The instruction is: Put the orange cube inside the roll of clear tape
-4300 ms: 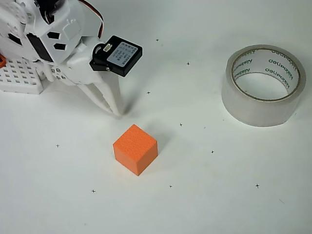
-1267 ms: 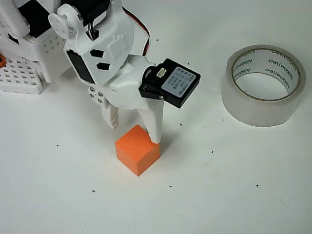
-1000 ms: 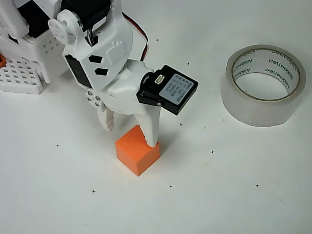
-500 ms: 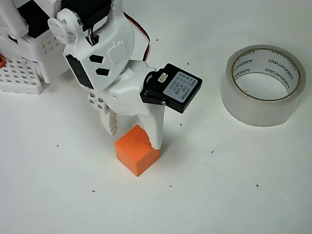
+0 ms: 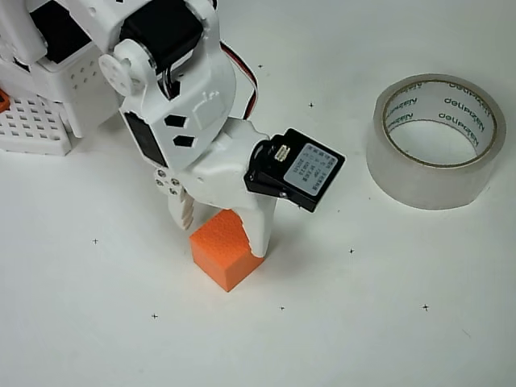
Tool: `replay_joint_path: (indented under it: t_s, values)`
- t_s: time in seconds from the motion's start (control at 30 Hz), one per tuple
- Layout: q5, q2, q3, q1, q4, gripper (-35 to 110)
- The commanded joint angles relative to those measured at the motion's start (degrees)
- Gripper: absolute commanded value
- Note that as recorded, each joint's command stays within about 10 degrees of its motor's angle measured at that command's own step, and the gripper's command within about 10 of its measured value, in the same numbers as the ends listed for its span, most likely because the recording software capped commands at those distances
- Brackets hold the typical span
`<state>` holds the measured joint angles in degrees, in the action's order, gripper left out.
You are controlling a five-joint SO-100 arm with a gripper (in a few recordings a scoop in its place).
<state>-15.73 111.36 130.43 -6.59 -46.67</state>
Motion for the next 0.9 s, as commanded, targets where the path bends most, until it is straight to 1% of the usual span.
replay_joint_path:
  t_s: [0.0,0.23,0.3,0.5,0.67,0.87]
  values:
    - [-0.88,-0.18,-4.22,-1.23,0.53,47]
    - [-0.88,-3.52,-5.01,-1.23,2.11,45]
    - [-0.88,-3.60,-5.10,-1.23,2.11,41]
    - [-0.70,-3.34,-4.39,-1.05,2.11,23]
    - [-0.44,-1.23,-4.04,-0.09,2.11,19]
    - [0.44,4.92,-5.01,2.46,1.76,19]
